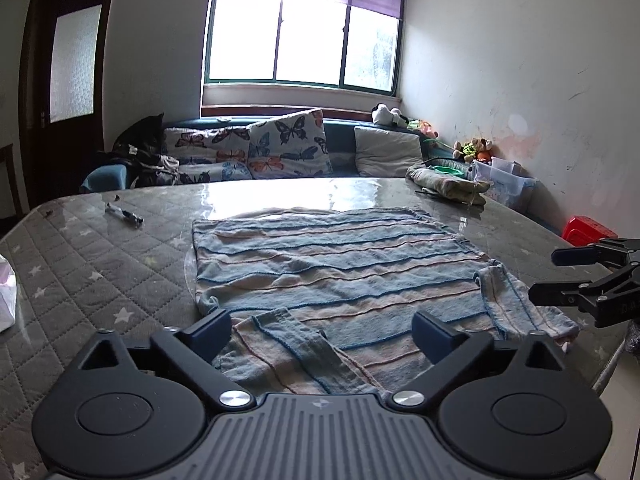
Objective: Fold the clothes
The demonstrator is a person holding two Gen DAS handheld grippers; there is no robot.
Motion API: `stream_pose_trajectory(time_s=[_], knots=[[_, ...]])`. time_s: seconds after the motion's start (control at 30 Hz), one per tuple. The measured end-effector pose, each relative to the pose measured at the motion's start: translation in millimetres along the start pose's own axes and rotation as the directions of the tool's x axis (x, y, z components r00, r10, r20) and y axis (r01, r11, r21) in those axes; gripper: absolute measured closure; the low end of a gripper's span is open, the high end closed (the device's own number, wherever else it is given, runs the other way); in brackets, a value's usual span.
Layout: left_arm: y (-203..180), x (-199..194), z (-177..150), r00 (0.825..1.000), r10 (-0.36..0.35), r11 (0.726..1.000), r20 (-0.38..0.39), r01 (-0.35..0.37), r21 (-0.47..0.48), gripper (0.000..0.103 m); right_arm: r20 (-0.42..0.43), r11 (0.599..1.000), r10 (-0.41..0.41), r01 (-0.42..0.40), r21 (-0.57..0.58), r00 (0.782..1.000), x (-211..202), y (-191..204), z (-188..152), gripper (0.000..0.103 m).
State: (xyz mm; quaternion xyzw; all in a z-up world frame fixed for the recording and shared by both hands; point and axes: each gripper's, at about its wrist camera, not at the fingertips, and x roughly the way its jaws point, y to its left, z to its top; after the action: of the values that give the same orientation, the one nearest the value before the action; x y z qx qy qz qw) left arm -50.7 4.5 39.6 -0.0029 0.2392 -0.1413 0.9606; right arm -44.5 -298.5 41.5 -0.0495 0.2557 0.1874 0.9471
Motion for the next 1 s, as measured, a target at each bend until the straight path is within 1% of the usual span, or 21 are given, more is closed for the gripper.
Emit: stream_pose_trajectory(time_s=[0.13, 0.27, 0.33, 0.43, 0.57, 0.73, 0.87, 1.0], knots=[[-3, -3, 0, 1.0, 0.005, 1.0, 0.007, -0.005, 0.002, 0.0, 0.016, 1.0, -0.022, 0.021, 0.018, 1.0, -7, -3, -1, 0.0], [-3, -4, -2, 1.0, 0.021, 1.0, 0.002, -0.021, -0.001, 0.0, 0.014, 0.999, -0.043, 0.042, 0.021, 0.999, -12, -5, -5, 0.0], [-2, -3, -6, 0.999, 0.04, 0.999, -0.011, -0.04, 0.0, 0.0, 0.0, 0.999, -0.044, 0.044, 0.026, 0.999, -12, -7, -9, 0.0], [-1, 2, -12, 0.997, 0.076, 0.997, -0.033, -0.076, 0.004, 0.0, -0.035, 0.997, -0.068, 0.069, 0.024, 0.997, -5, -12, -17, 0.0], [5, 9, -19, 0.99, 0.126, 0.992, -0.057, -0.126, 0.0, 0.0, -0.08, 0.992, -0.125, 0.127, 0.019, 0.989, 5, -23, -28, 0.0], [14, 18, -27, 0.98, 0.17, 0.985, -0.1, -0.172, -0.009, 0.0, -0.12, 0.981, -0.184, 0.19, 0.047, 0.976, 14, -39, -41, 0.0], [15, 24, -31, 0.975, 0.186, 0.982, -0.125, -0.187, -0.001, 0.0, -0.146, 0.977, -0.193, 0.204, 0.067, 0.97, 23, -46, -45, 0.0], [13, 28, -35, 0.973, 0.183, 0.983, -0.143, -0.183, 0.014, 0.0, -0.165, 0.977, -0.2, 0.21, 0.046, 0.966, 32, -43, -48, 0.0]])
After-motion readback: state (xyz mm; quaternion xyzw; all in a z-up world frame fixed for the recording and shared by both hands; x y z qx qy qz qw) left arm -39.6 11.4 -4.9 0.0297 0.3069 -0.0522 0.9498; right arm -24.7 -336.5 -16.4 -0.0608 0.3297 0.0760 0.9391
